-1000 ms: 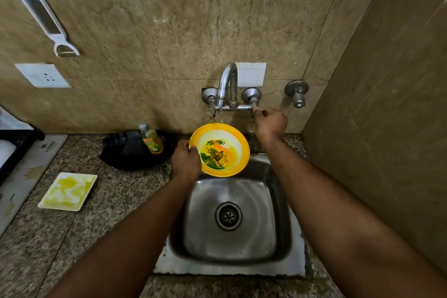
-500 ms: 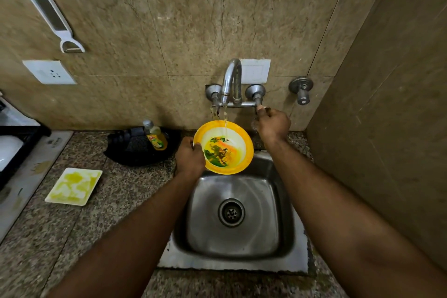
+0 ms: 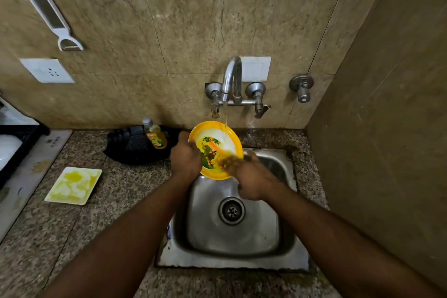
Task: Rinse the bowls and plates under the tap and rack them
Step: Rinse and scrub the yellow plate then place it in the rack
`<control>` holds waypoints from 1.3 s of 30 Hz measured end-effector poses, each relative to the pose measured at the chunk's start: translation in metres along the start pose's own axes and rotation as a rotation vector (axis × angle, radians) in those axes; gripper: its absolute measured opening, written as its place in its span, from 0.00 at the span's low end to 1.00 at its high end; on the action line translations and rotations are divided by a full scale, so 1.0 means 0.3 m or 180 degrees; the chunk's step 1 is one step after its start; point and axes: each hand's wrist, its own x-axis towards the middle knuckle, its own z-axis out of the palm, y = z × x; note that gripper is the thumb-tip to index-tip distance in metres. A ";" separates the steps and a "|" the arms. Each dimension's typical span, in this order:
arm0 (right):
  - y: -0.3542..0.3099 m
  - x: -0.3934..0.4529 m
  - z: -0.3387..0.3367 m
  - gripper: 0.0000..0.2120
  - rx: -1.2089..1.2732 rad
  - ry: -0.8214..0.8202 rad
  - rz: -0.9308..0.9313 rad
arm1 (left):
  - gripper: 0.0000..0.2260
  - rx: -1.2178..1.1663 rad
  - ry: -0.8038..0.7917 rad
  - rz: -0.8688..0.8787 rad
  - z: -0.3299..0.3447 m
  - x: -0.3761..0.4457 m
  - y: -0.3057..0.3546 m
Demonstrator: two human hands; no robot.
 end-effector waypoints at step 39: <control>0.074 0.144 -0.052 0.11 0.4360 0.1517 0.2758 | 0.32 0.0850 -0.1700 0.1712 0.294 -0.081 0.058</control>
